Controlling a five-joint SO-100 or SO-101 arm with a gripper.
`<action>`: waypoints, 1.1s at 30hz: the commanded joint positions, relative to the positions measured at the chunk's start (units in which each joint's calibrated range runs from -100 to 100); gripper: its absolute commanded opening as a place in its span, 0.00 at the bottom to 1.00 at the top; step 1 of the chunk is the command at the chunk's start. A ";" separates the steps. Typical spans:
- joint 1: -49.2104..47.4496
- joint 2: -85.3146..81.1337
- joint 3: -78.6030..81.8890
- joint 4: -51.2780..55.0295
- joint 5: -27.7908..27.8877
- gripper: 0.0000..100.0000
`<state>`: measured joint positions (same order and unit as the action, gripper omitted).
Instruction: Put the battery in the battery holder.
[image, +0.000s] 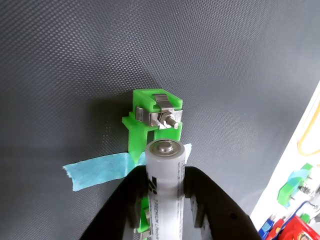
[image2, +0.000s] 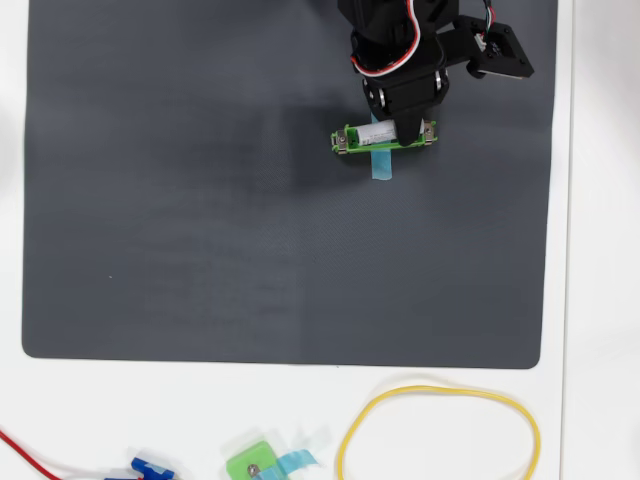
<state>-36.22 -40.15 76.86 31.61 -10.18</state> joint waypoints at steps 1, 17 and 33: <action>-0.47 -0.83 -0.83 -0.75 0.17 0.00; -0.47 -0.83 -0.65 -0.67 0.17 0.01; -0.47 -0.83 -0.30 -0.67 0.12 0.07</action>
<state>-36.22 -40.15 77.13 31.61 -10.18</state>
